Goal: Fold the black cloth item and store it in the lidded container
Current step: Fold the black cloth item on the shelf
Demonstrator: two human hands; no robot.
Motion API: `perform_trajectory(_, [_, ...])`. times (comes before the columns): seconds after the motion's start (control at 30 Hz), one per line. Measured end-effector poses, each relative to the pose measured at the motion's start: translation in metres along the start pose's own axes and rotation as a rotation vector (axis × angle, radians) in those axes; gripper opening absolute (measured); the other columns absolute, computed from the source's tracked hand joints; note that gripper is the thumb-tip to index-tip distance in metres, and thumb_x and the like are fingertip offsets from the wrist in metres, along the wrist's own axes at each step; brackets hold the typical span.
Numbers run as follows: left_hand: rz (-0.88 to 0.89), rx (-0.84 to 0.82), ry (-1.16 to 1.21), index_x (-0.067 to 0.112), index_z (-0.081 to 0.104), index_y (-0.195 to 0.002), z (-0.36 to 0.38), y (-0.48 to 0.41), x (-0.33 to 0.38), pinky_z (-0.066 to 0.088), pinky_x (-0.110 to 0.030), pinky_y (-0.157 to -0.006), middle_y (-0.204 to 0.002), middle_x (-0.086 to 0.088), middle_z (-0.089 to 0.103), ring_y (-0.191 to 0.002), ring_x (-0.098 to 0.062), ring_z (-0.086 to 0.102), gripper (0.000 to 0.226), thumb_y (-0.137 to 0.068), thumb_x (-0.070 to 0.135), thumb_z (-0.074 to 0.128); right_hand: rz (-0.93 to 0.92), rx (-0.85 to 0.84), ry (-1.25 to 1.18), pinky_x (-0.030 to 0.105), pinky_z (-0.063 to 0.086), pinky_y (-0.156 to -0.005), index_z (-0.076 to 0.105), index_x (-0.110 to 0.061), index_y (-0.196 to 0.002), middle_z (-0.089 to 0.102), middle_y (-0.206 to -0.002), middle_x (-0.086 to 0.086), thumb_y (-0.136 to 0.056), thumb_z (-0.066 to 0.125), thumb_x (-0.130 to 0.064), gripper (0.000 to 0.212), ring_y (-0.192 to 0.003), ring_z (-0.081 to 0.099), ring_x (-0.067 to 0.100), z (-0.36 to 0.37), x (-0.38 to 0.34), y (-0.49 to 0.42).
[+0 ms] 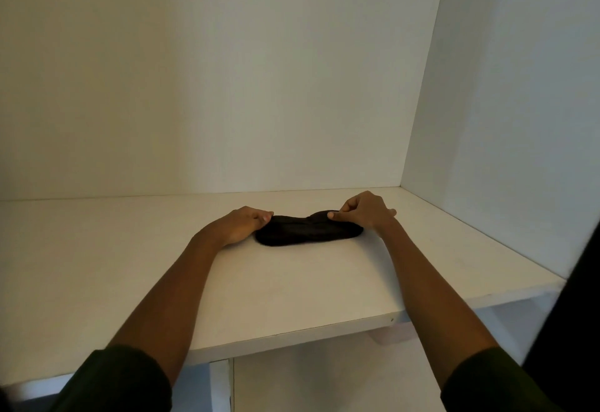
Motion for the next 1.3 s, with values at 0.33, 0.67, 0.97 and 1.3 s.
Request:
perform_trajectory(0.33, [0.008,0.048,-0.052,0.019,0.044,-0.141,-0.002,-0.003,-0.002,0.024,-0.028,-0.113,-0.149,-0.003,0.042,-0.139,-0.02,0.036,0.044,-0.098,0.012,0.042,0.048,-0.084,-0.075,0.05,0.031,-0.105,0.074,-0.023,-0.074,0.071,-0.091,-0.005,-0.064,0.077,-0.054,0.033,-0.1,0.055,0.016,0.001,0.01,-0.006])
perform_trajectory(0.67, [0.001,0.046,-0.077,0.019,0.042,-0.142,-0.001,-0.002,-0.001,0.024,-0.03,-0.114,-0.15,-0.004,0.04,-0.14,-0.021,0.034,0.043,-0.099,0.013,0.04,0.159,0.107,0.121,0.042,0.035,-0.092,0.059,-0.018,-0.073,0.068,-0.092,0.001,-0.061,0.078,-0.059,0.046,-0.089,0.057,0.021,-0.013,0.019,0.001])
perform_trajectory(0.97, [-0.004,0.059,-0.074,0.019,0.043,-0.142,0.0,0.001,0.001,0.024,-0.028,-0.113,-0.15,-0.004,0.041,-0.139,-0.021,0.035,0.043,-0.099,0.014,0.04,0.042,0.172,-0.013,0.029,0.041,-0.069,0.057,-0.011,-0.082,0.055,-0.088,0.002,-0.062,0.087,-0.033,0.043,-0.08,0.053,0.019,-0.013,0.012,0.005])
perform_trajectory(1.3, [0.003,0.07,-0.093,0.018,0.044,-0.141,0.0,0.0,0.0,0.025,-0.03,-0.113,-0.149,-0.006,0.042,-0.139,-0.022,0.036,0.043,-0.099,0.013,0.039,-0.059,0.195,0.132,0.024,0.042,-0.064,0.072,-0.013,-0.084,0.073,-0.09,0.005,-0.071,0.081,-0.017,0.016,-0.074,0.057,0.015,-0.005,-0.004,0.005])
Point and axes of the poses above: each hand's wrist, its own y-axis away from the middle knuckle, its own z-axis out of the palm, x = y × z, the point moved 5 cm from there along -y, towards the middle knuckle
